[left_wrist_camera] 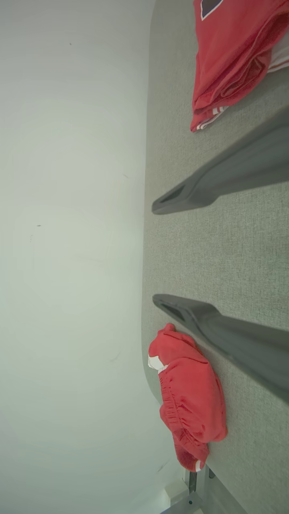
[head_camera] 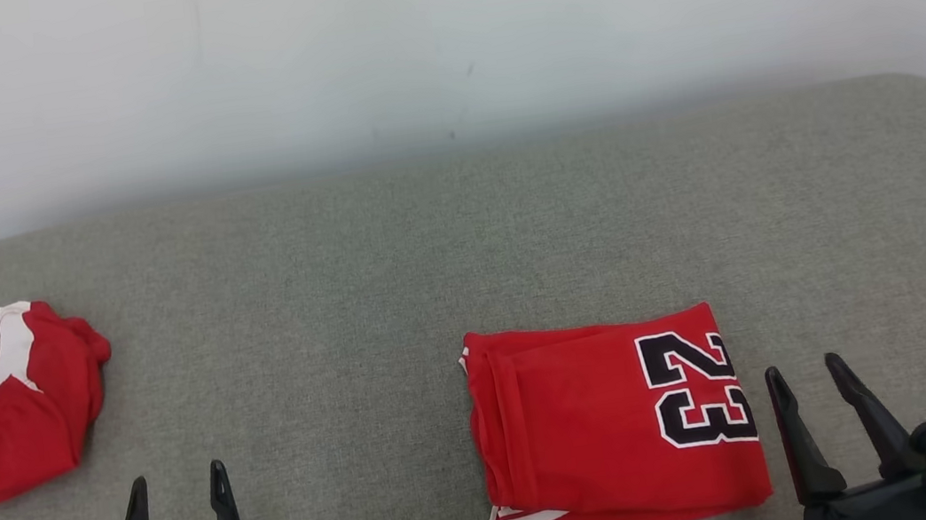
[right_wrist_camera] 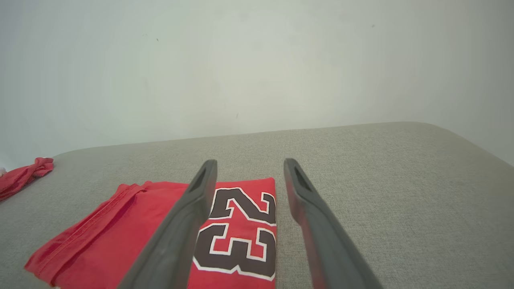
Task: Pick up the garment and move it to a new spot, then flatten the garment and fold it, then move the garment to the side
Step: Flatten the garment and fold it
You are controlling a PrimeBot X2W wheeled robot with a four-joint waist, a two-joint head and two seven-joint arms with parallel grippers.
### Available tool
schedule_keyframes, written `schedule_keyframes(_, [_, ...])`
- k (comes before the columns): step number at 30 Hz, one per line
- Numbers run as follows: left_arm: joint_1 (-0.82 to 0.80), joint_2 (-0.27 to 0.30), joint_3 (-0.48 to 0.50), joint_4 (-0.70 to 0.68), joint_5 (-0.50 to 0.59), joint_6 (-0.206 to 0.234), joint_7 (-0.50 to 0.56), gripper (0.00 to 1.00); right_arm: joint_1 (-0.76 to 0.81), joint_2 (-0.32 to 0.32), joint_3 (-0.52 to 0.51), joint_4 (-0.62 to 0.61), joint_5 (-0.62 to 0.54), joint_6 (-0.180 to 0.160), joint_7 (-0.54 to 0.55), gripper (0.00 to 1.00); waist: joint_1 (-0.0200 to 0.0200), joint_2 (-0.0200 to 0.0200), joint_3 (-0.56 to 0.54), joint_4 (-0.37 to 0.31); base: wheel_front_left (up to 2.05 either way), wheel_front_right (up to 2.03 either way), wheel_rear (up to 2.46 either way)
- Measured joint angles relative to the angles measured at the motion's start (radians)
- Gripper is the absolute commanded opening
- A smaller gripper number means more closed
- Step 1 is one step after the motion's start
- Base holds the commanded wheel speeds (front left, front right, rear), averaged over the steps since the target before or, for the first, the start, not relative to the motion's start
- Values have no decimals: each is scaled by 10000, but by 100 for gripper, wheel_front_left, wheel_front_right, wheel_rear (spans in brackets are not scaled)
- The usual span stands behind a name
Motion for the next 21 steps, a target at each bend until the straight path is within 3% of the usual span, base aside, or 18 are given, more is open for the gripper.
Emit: schedule_keyframes(21, [605, 84, 138, -19, 245, -50, 0, 100, 712, 508, -750, -293, -600, 0, 0, 100, 0, 0, -379, 91, 0, 0, 0])
